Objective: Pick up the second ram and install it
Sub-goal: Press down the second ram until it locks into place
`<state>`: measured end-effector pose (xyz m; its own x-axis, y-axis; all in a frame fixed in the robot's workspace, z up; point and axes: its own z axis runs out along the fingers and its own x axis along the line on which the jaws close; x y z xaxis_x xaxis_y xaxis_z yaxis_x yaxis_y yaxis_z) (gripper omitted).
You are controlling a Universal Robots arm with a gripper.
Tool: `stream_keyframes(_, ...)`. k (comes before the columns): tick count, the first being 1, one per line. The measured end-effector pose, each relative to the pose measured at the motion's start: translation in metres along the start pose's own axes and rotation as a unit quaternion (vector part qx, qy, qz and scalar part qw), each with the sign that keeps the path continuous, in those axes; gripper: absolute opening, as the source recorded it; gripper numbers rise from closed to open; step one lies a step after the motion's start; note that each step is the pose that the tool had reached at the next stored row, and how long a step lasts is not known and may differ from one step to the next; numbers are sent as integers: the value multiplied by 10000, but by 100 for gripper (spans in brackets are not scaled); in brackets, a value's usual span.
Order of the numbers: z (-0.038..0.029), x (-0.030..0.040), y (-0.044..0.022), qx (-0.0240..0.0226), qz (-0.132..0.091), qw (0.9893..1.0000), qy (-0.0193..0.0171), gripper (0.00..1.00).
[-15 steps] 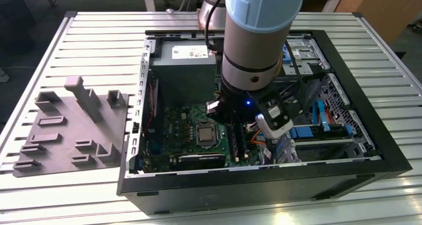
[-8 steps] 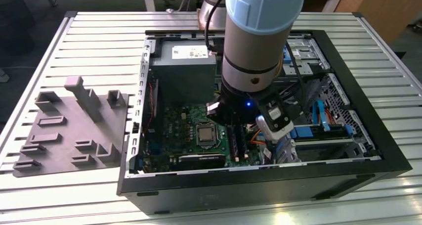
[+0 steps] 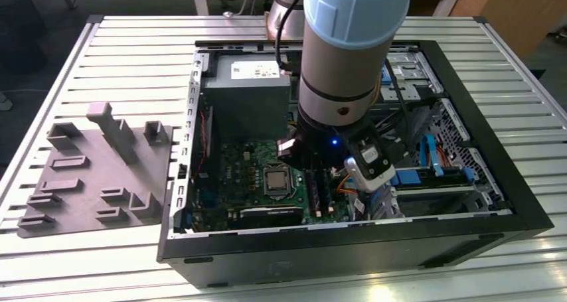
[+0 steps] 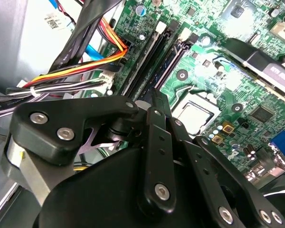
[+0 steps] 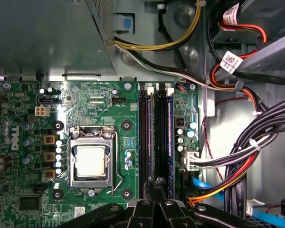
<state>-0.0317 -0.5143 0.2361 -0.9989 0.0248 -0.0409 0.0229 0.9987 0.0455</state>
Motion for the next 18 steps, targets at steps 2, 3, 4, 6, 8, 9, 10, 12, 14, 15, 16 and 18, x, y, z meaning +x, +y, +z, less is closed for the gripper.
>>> stream_keyframes(2, 0, -1, -8, 0, -1, 10000, 0, 11)
stream_keyframes(3, 0, 0, -12, 0, 0, 10000, 0, 11)
stream_keyframes(4, -1, 0, -15, 0, 0, 10000, 0, 11)
stream_keyframes(6, -1, -1, -23, 0, 0, 10000, 0, 11)
stream_keyframes(8, -1, -1, -33, 0, 0, 10000, 0, 11)
stream_keyframes(9, -1, -1, -39, 0, -1, 10000, 0, 11)
stream_keyframes(10, -1, -1, -46, 0, 0, 10000, 0, 11)
stream_keyframes(12, -1, -2, -59, 0, 0, 10000, 0, 11)
stream_keyframes(14, -1, -2, -72, 0, 0, 10000, 0, 11)
stream_keyframes(15, -1, -2, -78, 0, 0, 10000, 0, 11)
stream_keyframes(16, -1, -2, -84, 0, 0, 10000, 0, 11)
stream_keyframes(18, -1, -3, -98, 0, -1, 10000, 0, 11)
